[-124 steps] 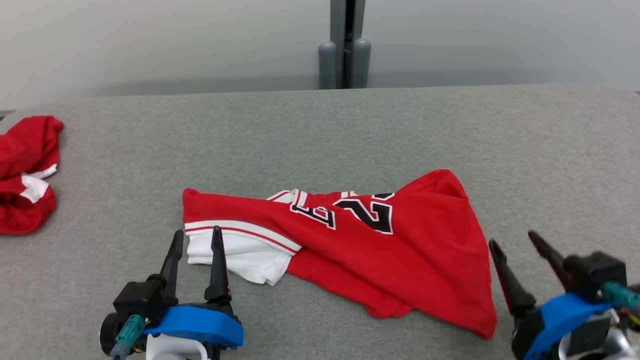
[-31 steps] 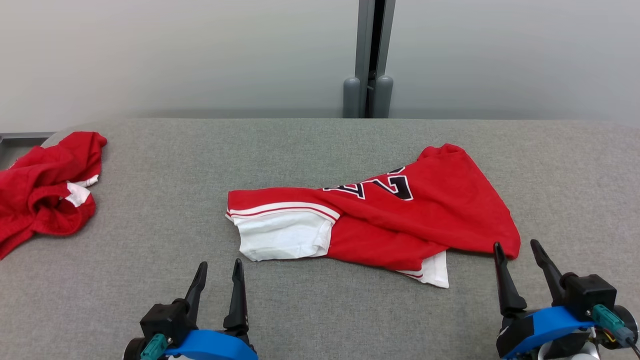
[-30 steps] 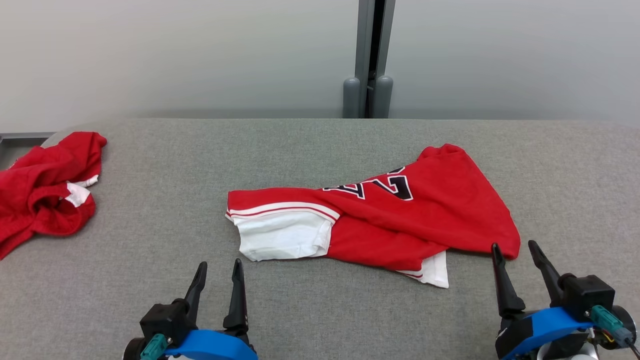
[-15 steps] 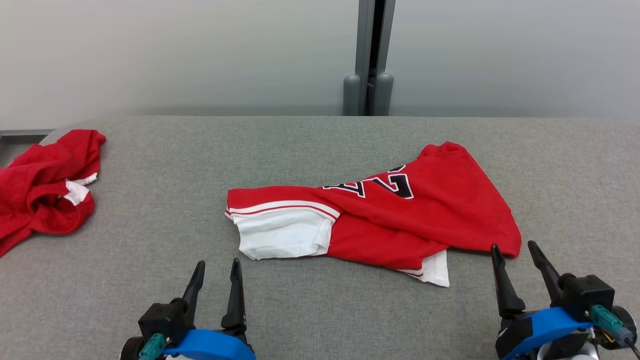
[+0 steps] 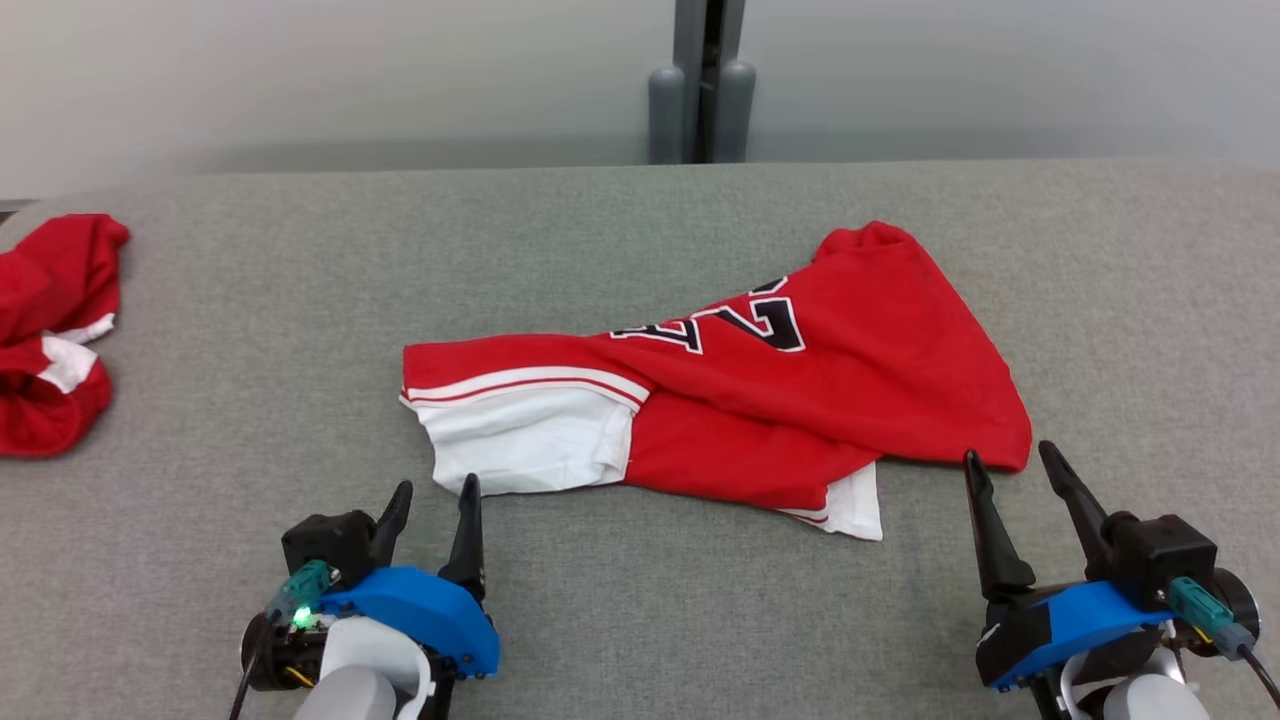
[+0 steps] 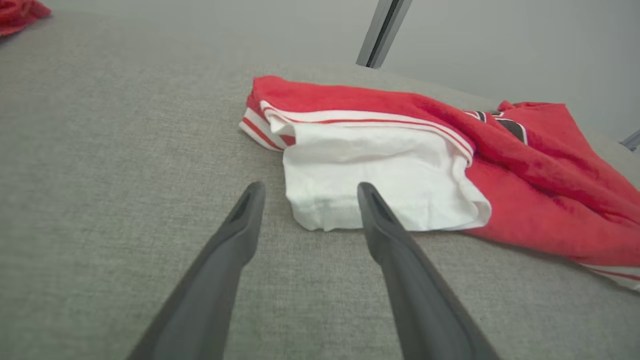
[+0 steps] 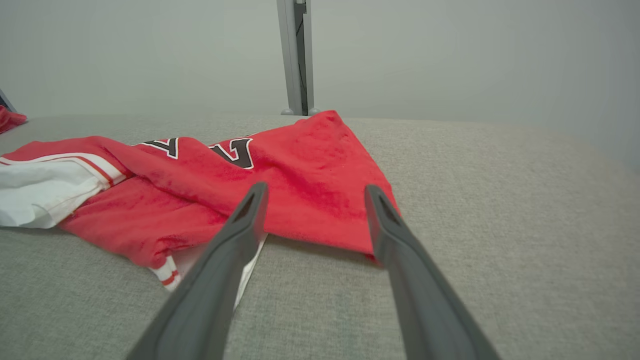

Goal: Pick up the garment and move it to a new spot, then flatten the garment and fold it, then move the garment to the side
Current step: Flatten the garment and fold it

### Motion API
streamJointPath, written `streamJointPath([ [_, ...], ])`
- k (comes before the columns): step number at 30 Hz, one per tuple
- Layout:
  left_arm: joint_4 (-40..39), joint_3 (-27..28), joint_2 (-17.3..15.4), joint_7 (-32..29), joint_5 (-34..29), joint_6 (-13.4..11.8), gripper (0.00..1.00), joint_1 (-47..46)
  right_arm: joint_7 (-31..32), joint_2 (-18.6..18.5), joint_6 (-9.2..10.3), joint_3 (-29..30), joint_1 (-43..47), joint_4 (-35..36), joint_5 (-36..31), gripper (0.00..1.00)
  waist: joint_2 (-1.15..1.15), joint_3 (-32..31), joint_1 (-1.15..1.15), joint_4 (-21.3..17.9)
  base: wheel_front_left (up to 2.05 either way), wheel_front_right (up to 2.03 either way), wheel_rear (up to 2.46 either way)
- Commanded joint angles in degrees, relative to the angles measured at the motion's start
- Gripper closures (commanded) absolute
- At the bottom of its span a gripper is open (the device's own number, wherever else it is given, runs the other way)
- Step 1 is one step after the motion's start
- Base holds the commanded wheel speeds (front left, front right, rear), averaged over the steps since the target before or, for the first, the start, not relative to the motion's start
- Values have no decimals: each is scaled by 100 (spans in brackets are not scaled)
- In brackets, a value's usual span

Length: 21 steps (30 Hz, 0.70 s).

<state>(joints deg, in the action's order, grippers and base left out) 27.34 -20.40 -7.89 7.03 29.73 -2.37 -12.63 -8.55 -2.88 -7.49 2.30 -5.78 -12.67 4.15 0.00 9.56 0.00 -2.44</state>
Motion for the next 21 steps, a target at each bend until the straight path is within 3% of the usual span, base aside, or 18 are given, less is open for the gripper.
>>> streamJointPath([
  [1, 74, 58, 8, -29, 45, 27, 0, -113, 2, -2, 0, -1, -74, 22, -40, 0, 0, 34, 0, -15, 0, 0, 0],
  [6, 573, 188, 82, -6, 259, 110, 0, -414, -25, -2, 0, 13, -151, 24, -62, 0, 0, 181, 0, -109, 0, 0, 0],
  [14, 765, 29, 225, 78, 447, 515, 0, -582, -60, -2, 0, 78, -172, -20, -77, 0, 0, 232, 0, -103, 0, 0, 0],
  [21, 662, -76, 287, 273, 353, 443, 0, -593, -80, -1, 0, 26, -206, -63, -31, 0, 0, 220, 0, -110, 0, 0, 0],
])
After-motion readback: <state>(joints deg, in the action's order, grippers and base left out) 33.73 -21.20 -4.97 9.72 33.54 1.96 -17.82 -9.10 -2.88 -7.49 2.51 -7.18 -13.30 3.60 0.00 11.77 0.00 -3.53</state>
